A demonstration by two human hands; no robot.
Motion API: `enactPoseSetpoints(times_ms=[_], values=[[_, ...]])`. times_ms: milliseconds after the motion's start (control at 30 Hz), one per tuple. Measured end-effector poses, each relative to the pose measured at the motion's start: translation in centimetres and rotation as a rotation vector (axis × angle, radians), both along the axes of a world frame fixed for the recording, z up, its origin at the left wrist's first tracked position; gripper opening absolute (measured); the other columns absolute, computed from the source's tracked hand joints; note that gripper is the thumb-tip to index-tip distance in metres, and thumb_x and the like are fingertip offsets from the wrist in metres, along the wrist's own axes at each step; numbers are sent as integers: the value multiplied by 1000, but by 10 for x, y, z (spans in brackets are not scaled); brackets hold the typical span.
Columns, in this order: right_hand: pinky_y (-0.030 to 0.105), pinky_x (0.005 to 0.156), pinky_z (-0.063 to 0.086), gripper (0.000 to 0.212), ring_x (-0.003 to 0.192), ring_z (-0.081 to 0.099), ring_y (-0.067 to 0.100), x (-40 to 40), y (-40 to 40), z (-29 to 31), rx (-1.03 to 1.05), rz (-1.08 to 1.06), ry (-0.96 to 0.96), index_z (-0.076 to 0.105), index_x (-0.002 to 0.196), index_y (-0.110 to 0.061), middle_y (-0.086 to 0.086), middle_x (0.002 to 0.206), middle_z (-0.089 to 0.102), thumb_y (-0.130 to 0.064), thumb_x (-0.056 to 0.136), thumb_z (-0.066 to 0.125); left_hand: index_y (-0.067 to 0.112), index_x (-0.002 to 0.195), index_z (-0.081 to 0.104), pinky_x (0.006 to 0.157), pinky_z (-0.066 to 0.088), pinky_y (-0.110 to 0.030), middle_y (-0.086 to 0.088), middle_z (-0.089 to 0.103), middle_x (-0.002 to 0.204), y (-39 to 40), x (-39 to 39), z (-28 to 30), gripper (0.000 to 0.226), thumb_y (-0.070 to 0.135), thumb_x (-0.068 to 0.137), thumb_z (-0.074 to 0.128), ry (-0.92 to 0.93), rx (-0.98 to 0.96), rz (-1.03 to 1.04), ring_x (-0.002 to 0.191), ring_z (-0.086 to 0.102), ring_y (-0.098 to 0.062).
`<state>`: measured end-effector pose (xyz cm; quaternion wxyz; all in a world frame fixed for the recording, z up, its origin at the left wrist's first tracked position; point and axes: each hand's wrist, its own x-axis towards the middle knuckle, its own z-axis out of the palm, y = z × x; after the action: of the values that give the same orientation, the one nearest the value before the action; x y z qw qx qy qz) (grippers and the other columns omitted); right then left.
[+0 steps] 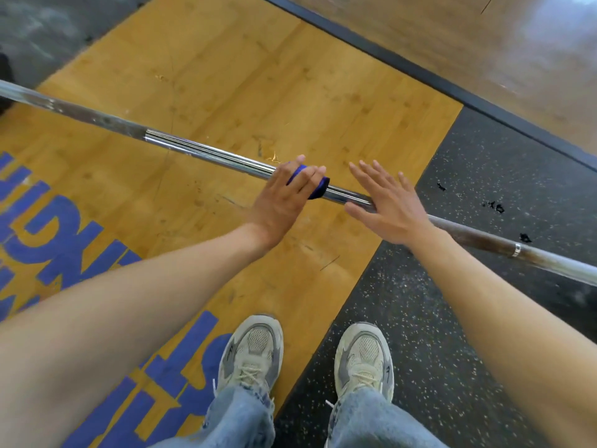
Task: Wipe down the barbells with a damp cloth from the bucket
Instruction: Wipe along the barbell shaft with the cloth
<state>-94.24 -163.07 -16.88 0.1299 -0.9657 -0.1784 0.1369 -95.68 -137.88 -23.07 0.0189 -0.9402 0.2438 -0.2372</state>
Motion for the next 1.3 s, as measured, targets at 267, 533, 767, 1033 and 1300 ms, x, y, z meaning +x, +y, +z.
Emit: enactPoseSetpoints(times_ms=[267,533,767,1033,1300], values=[[52,123,1,65,156,9,18,30,36,-12,-98,-223,-150,16,162,-26,2,168,19,-54,105,1,9,142,56,111,45,-39,-4,63,132,3,15,2,50,-6,98,38,8,-42,-40,129,56,-30],[50,124,11,70,156,14,20,48,45,-16,-173,-280,-103,29,159,-26,1,167,24,-59,103,2,8,146,40,111,44,-45,-8,61,134,43,31,2,54,-5,93,42,33,-77,72,132,54,-36],[51,111,35,65,142,41,26,62,41,-20,-113,-315,-161,51,143,-26,2,147,54,-57,104,9,10,146,51,113,42,-37,-2,61,135,31,44,3,49,-1,98,47,87,3,-71,130,55,-31],[46,93,40,64,121,54,31,79,40,-15,-117,-298,-109,61,123,-21,8,125,63,-56,105,11,4,147,47,108,49,-46,-10,61,135,64,63,16,57,-5,92,31,102,82,-46,133,54,-38],[42,81,34,69,111,54,36,89,34,-5,-119,-300,40,56,123,-21,14,119,61,-61,104,3,8,147,48,114,41,-38,-3,62,138,28,59,15,56,-2,94,32,197,124,-17,131,57,-32]])
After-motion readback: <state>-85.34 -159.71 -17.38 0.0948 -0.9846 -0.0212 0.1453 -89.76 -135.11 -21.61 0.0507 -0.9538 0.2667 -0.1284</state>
